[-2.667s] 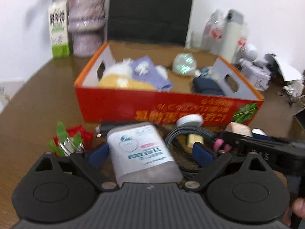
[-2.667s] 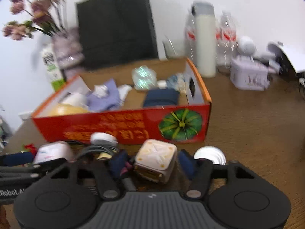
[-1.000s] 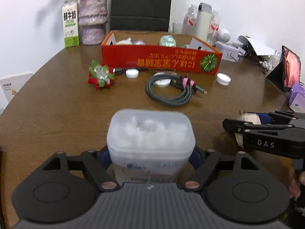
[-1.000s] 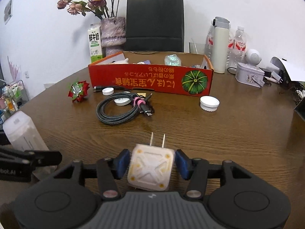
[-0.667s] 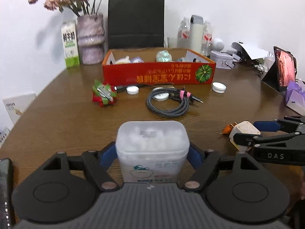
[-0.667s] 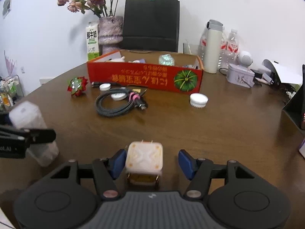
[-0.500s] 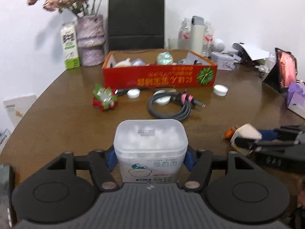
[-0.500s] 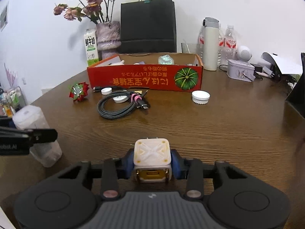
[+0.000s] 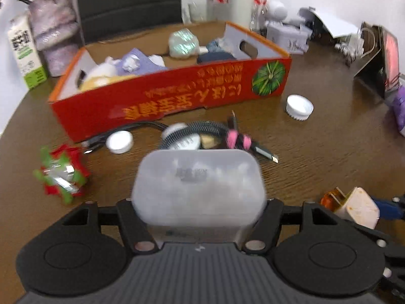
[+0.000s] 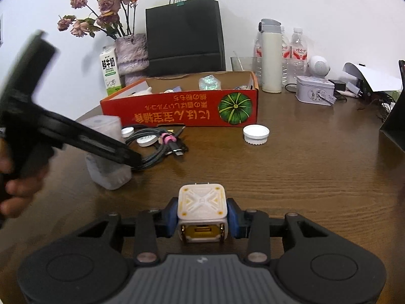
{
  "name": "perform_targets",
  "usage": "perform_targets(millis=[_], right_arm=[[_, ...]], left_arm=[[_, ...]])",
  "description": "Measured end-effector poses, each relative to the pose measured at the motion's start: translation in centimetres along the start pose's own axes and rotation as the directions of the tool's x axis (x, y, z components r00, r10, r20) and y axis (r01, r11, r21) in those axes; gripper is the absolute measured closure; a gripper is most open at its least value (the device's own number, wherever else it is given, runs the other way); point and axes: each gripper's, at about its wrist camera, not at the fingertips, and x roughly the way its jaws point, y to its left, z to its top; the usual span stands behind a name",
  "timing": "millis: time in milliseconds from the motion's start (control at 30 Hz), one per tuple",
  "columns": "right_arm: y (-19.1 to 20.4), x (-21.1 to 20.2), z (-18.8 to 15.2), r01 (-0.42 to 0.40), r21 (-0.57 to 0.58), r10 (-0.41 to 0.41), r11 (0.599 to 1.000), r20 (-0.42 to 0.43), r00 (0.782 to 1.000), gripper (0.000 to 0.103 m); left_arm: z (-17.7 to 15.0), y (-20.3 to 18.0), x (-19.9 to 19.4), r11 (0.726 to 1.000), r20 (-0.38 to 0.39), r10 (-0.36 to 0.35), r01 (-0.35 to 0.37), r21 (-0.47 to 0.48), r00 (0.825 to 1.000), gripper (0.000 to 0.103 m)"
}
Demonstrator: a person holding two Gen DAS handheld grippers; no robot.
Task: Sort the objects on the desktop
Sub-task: 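Lift the container and cream cube and carry both toward the cardboard box, then lower the container and cube into the box and open both grippers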
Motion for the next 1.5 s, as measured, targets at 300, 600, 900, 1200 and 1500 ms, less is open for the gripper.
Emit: perform_targets(millis=[300, 600, 900, 1200, 1500], right_arm=[[-0.5, 0.3, 0.2, -0.034, 0.004, 0.034, 0.999, 0.002, 0.999, 0.065], [2.7, 0.3, -0.2, -0.084, -0.065, 0.084, 0.994, -0.007, 0.996, 0.065], [3.5, -0.8, -0.9, -0.035, -0.093, 0.035, 0.995, -0.009, 0.999, 0.057], [3.6, -0.6, 1.9, -0.064, -0.062, 0.067, 0.996, 0.053, 0.996, 0.065], [1.0, 6.1, 16.7, -0.102, 0.010, 0.100, 0.995, 0.115, 0.988, 0.065]], left_arm=[[-3.7, -1.1, -7.9, 0.999, 0.075, 0.026, -0.028, 0.033, 0.997, 0.037], [-8.4, 2.3, -9.3, 0.990, -0.045, 0.038, -0.044, -0.135, 0.998, 0.036], [-12.4, 2.0, -11.9, 0.993, 0.179, 0.072, -0.053, -0.109, 0.981, 0.034], [-3.2, 5.1, -13.5, 0.994, 0.261, 0.011, 0.019, -0.111, 0.965, 0.037], [16.3, 11.9, -3.7, 0.994, 0.172, 0.015, 0.005, -0.113, 0.985, 0.036]])
